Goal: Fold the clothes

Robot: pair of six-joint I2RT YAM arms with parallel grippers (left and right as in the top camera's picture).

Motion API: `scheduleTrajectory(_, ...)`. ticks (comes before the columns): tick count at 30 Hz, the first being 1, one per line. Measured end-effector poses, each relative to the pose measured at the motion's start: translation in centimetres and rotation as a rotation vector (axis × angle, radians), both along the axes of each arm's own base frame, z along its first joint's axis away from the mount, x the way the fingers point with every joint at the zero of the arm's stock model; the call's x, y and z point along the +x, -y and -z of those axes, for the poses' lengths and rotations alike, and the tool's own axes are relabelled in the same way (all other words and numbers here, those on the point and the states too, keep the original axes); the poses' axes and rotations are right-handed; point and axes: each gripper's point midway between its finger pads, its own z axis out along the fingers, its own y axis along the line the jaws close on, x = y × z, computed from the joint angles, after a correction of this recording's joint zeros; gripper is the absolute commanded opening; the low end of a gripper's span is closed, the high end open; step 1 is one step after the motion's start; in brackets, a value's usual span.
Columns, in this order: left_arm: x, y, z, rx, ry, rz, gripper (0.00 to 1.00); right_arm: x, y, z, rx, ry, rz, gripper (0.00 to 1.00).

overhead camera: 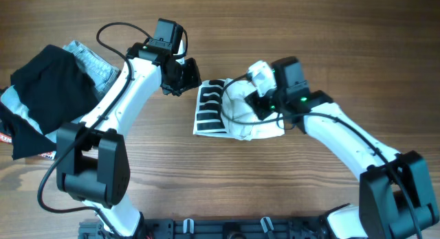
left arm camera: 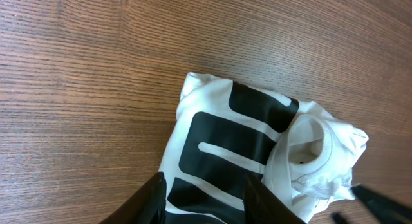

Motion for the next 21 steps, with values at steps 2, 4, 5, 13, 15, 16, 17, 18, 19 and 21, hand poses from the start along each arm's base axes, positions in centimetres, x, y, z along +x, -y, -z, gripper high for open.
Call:
scheduleTrajectory(2, 0.0, 0.0, 0.0, 0.0, 0.0, 0.0, 0.41, -0.4, -0.8, 0.1, -0.021, 0.014, -0.031, 0.4)
scheduleTrajectory(4, 0.0, 0.0, 0.0, 0.0, 0.0, 0.0, 0.41, -0.2, -0.7, 0.1, -0.041, 0.031, -0.027, 0.4)
scheduleTrajectory(5, 0.0, 0.0, 0.0, 0.0, 0.0, 0.0, 0.41, -0.1, -0.6, 0.1, -0.045, 0.036, -0.024, 0.4)
scheduleTrajectory(13, 0.0, 0.0, 0.0, 0.0, 0.0, 0.0, 0.42, 1.0, 0.4, 3.0, -0.116, 0.013, 0.041, 0.04)
scheduleTrajectory(15, 0.0, 0.0, 0.0, 0.0, 0.0, 0.0, 0.42, 1.3, 1.0, 3.0, -0.13, 0.014, 0.09, 0.04)
scheduleTrajectory(16, 0.0, 0.0, 0.0, 0.0, 0.0, 0.0, 0.42, 1.6, 1.4, 3.0, -0.139, 0.016, 0.119, 0.04)
scheduleTrajectory(17, 0.0, 0.0, 0.0, 0.0, 0.0, 0.0, 0.42, 1.7, 1.6, 3.0, -0.142, 0.017, 0.13, 0.04)
scheduleTrajectory(18, 0.0, 0.0, 0.0, 0.0, 0.0, 0.0, 0.42, 2.2, 2.4, 2.8, -0.152, 0.027, 0.179, 0.04)
scheduleTrajectory(19, 0.0, 0.0, 0.0, 0.0, 0.0, 0.0, 0.42, 2.5, 3.0, 2.7, -0.157, 0.034, 0.206, 0.05)
scheduleTrajectory(21, 0.0, 0.0, 0.0, 0.0, 0.0, 0.0, 0.42, 4.0, 5.6, 1.2, -0.164, 0.077, 0.302, 0.09)
